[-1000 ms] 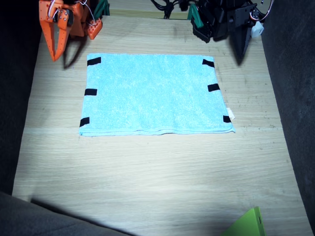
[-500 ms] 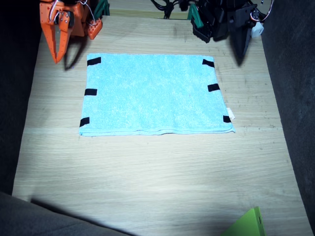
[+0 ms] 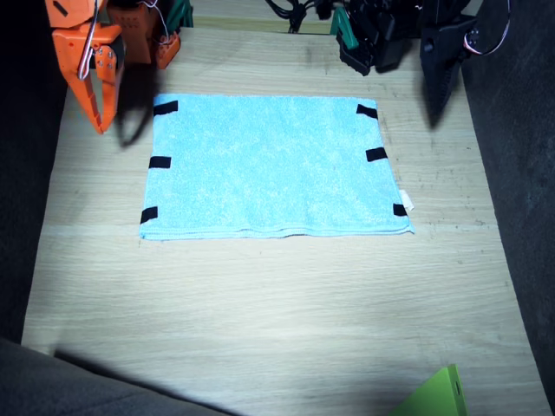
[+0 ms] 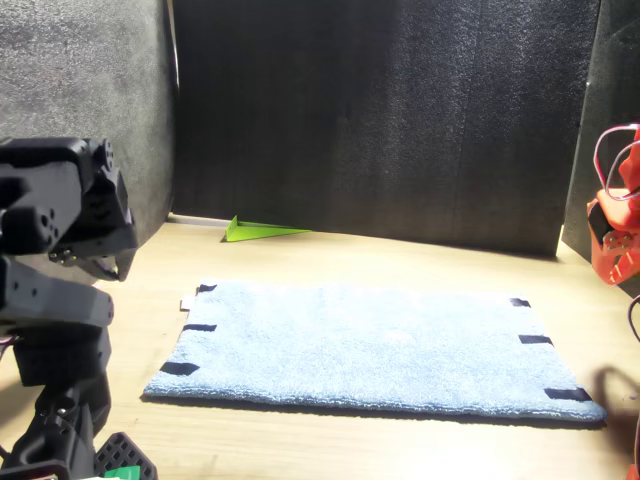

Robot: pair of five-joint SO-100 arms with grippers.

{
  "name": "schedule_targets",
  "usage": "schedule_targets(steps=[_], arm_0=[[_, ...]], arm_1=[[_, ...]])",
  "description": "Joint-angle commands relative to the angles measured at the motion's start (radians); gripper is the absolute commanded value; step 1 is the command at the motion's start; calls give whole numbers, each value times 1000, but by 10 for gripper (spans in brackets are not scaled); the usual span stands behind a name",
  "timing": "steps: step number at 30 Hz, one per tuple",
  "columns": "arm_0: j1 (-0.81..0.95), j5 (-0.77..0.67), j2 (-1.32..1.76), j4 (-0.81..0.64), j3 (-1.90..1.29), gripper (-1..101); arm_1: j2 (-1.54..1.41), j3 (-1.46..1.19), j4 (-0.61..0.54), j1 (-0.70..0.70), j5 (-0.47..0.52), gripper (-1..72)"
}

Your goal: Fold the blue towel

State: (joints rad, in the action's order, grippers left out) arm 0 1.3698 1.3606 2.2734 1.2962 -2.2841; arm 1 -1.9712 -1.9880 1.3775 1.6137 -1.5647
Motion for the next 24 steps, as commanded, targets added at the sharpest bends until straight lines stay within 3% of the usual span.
schedule_targets(steps=[1, 3, 9, 14, 20, 24], arm_0=[[-25, -18, -150, 9, 103, 6], [-38, -29, -250, 9, 140, -2], [-55, -64, -296, -2, 140, 17], [-46, -80, -247, 25, 109, 4], [38, -29, -270, 155, 161, -3], [107, 2, -311, 196, 206, -3]], arm_1=[[173, 241, 176, 44, -78, 81], [253, 322, 225, 57, -106, 83], [264, 308, 212, 94, -144, 147], [235, 318, 222, 72, -213, 135], [351, 465, 463, 26, -278, 143], [439, 445, 492, 29, -296, 148]])
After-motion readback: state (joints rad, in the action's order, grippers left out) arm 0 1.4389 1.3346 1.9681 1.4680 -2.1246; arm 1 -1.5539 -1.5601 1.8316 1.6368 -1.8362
